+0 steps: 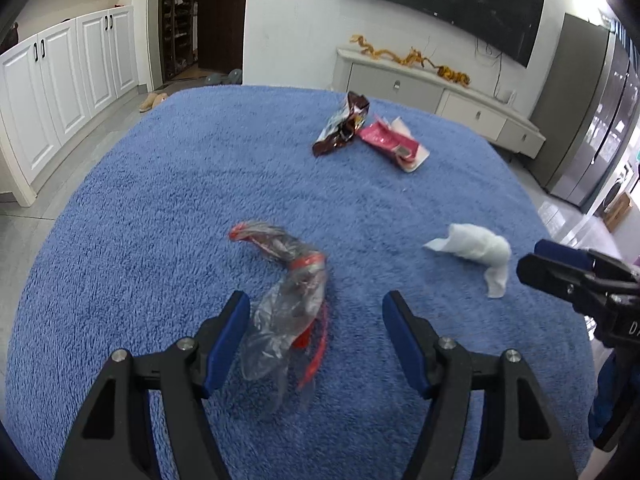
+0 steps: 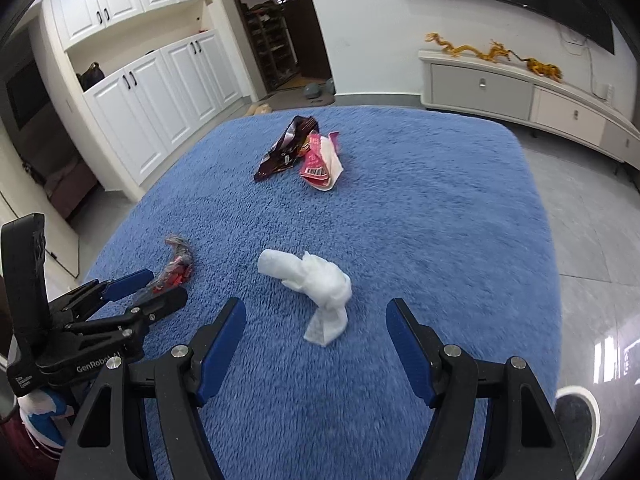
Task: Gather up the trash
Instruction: 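Grasp the clear red-trimmed wrapper with the left gripper while the right grasps the white tissue, then carry the wrapper and tissue over the trash bin and open both grippers, then move both open grippers back to the last two wrappers on the rug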
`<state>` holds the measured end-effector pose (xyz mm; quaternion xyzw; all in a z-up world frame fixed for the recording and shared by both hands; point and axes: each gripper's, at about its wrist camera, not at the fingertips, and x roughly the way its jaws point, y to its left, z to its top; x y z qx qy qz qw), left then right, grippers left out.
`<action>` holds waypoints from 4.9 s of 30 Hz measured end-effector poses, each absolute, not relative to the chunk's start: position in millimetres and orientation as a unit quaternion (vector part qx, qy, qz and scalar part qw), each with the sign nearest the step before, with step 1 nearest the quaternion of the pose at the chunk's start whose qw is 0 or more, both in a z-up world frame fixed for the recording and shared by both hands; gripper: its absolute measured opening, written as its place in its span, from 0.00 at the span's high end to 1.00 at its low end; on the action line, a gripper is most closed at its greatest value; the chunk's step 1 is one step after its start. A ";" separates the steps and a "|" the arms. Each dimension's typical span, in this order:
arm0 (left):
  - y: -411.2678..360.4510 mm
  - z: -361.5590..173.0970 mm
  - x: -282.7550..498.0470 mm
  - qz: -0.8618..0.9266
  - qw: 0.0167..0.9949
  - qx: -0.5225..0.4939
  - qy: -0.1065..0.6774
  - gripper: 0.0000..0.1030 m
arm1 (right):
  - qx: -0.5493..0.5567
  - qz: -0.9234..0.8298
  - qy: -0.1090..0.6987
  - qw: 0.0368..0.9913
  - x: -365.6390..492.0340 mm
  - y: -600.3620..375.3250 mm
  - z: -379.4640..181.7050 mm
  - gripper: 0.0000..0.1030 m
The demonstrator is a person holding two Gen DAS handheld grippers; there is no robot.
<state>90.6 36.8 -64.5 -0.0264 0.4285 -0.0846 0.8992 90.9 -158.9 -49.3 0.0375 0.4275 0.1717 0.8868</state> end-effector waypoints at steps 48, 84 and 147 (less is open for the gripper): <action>32.9 22.7 11.0 -0.127 0.928 -0.023 0.350 0.94 | 0.071 0.166 0.349 0.920 8.6 -220.8 -1.1 0.78; -323.1 11.7 -23.7 -0.350 0.845 0.162 0.371 0.93 | 0.295 -0.112 0.311 0.896 -174.6 -521.3 -86.6 0.78; -0.3 102.4 -37.0 -0.224 0.937 0.031 0.266 0.39 | 0.096 -0.081 0.225 0.966 -161.3 -354.4 116.7 0.40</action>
